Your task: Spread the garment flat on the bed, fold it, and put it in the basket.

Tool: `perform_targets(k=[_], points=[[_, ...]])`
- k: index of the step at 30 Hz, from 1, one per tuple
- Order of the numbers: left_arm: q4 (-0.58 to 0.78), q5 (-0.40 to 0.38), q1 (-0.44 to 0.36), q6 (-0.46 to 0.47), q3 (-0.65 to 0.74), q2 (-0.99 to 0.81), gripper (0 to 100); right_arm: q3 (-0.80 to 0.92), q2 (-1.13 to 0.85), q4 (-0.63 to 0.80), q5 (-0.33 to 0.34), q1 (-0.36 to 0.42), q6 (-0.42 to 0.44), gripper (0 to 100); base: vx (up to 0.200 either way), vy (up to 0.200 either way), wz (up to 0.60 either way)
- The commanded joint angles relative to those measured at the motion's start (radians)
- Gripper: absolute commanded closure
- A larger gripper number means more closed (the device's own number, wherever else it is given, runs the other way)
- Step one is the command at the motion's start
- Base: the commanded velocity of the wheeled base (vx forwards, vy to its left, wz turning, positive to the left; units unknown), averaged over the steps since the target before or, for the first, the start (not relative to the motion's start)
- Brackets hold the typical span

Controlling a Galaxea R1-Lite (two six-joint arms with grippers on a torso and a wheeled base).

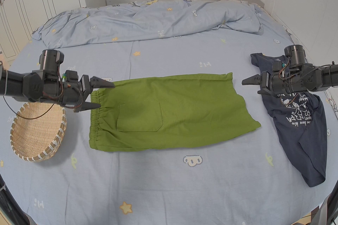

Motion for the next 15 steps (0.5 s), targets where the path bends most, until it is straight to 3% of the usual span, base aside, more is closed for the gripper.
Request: perform_targets(k=[1, 3, 15], points=[[-0.069, -0.005, 0.070, 0.204, 0.283, -0.119, 0, 0.052, -0.061, 0.005, 0.052, -0.055, 0.011, 0, 0.000, 0.000, 0.00], [-0.097, -0.002, 0.082, 0.255, 0.306, -0.075, 0, 0.068, -0.067, 0.006, 0.052, -0.051, 0.011, 0, 0.000, 0.000, 0.00], [-0.103, 0.002, 0.099, 0.264, 0.267, 0.032, 0, 0.077, -0.064, 0.003, 0.052, -0.045, 0.011, 0, 0.000, 0.000, 0.00]])
